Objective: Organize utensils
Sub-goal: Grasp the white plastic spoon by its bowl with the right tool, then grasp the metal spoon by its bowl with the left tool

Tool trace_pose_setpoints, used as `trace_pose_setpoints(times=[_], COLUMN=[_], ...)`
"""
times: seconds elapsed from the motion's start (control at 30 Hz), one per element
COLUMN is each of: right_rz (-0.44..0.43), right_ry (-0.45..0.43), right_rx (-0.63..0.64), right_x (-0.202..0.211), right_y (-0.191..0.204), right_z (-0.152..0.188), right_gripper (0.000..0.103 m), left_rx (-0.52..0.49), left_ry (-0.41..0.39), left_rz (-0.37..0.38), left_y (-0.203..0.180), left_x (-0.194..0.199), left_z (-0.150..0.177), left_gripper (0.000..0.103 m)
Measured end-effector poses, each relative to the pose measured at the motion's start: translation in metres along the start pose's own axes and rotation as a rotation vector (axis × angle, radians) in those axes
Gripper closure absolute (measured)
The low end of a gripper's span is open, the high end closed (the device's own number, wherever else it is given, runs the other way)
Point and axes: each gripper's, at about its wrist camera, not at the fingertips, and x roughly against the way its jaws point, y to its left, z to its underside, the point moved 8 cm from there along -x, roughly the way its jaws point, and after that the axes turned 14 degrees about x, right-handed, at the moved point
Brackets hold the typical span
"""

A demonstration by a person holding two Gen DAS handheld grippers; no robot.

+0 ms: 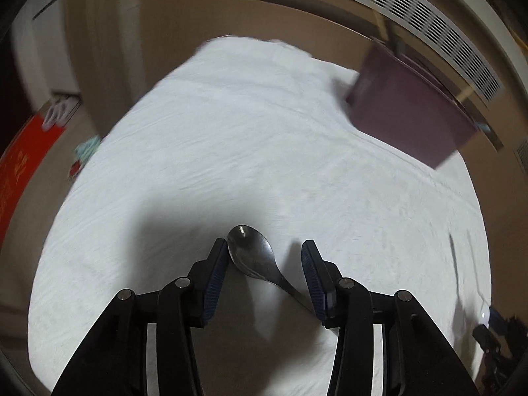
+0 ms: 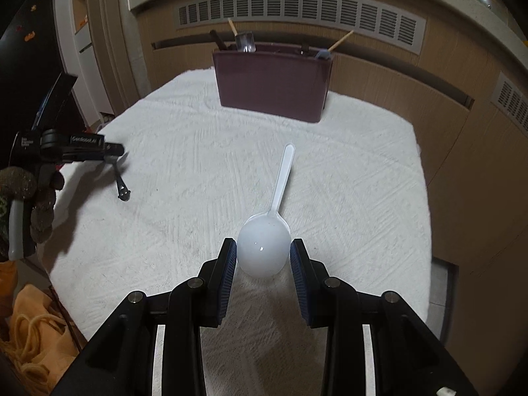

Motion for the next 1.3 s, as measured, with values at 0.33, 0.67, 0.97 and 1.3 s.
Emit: trace_pose_setpoints(times=[0.33, 0.67, 0.97, 1.3], right_rz=[-0.037, 0.012, 0.065, 0.081], right_ry=[0.057, 0.039, 0.115, 0.038], right_rx=[0.019, -0.117, -0.156, -0.093], right_x=[-0.019, -0.034, -0.082, -0.046], right_y=[0.005, -0.027, -0.023, -0.016], right_z=[0.008, -0.027, -0.047, -0.044], right_gripper=[0.069, 0.065, 0.075, 0.093], left_rx=[-0.241, -0.152, -0.161, -0.166], left_ry=[-0.047, -0.053, -0.149, -0.253], left_rz=[0.007, -0.095, 0.068, 0.132], left_y=[-0.057, -0.053, -0.056, -0.037], left_x=[-0.023, -0.026, -0.005, 0.047], left_z=[0.008, 0.004, 0.014, 0.017], left_gripper=[0.057, 0.054, 0.095, 0.097])
